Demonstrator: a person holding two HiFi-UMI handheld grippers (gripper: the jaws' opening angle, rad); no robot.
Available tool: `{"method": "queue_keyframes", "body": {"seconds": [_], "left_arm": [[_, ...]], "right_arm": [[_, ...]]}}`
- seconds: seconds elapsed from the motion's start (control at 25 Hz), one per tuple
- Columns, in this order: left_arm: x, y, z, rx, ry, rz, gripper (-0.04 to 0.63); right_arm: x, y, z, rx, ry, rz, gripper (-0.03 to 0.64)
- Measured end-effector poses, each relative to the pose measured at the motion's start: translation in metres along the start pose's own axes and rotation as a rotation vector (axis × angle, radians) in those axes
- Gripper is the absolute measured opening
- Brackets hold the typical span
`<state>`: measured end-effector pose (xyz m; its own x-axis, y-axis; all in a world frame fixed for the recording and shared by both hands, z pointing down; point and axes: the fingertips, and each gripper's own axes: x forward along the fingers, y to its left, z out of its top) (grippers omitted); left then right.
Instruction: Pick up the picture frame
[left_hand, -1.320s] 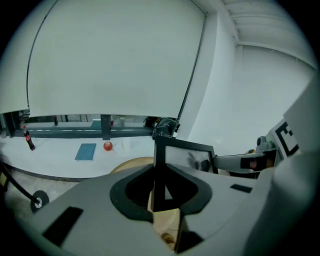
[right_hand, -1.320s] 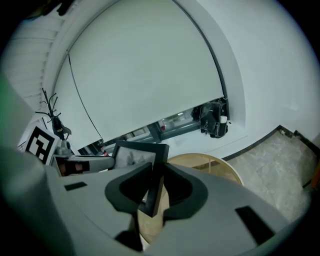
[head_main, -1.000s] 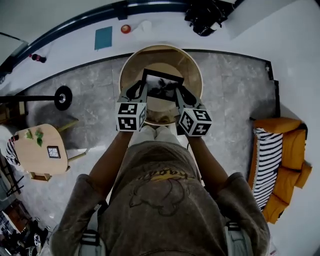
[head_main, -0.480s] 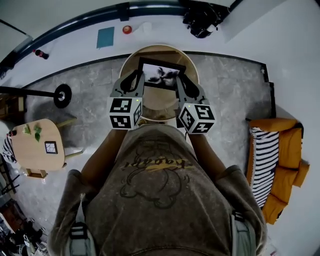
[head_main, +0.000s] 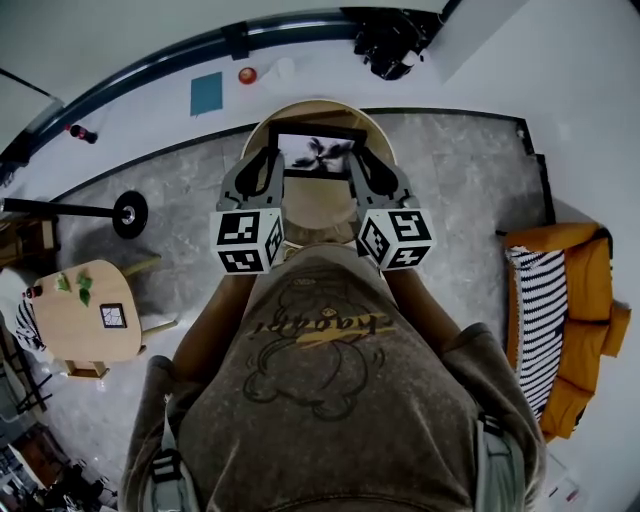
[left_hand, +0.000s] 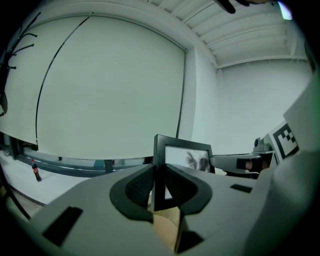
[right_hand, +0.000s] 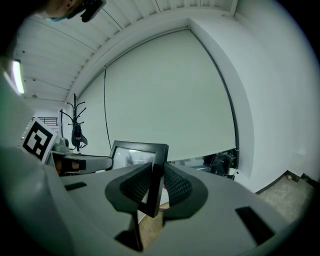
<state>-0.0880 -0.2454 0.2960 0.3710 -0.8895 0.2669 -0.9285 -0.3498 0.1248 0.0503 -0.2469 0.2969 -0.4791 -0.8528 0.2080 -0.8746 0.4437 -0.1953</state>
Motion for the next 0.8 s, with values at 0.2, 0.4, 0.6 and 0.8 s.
{"method": "queue_keyframes", "body": {"seconds": [0.2, 0.4, 0.6, 0.8], "left_arm": [[-0.0015, 0.0033, 0.0029, -0.002, -0.006, -0.003, 0.084], [-0.0040, 0.0038, 0.0009, -0.005, -0.005, -0.003, 0.084], [-0.0063, 0.0035, -0.0032, -0.013, 0.002, -0.006, 0.084], [-0.0075, 0.0033, -0.0063, -0.020, 0.010, -0.006, 0.084]], "right_arm": [[0.0028, 0.0028, 0.0034, -0.002, -0.007, 0.000, 0.089], [0.0022, 0.0044, -0.0006, 0.001, 0.002, 0.005, 0.087], [0.0008, 0.0059, -0.0020, -0.006, 0.007, 0.005, 0.086], [-0.0010, 0.0069, -0.0039, -0.001, 0.010, 0.008, 0.086]]}}
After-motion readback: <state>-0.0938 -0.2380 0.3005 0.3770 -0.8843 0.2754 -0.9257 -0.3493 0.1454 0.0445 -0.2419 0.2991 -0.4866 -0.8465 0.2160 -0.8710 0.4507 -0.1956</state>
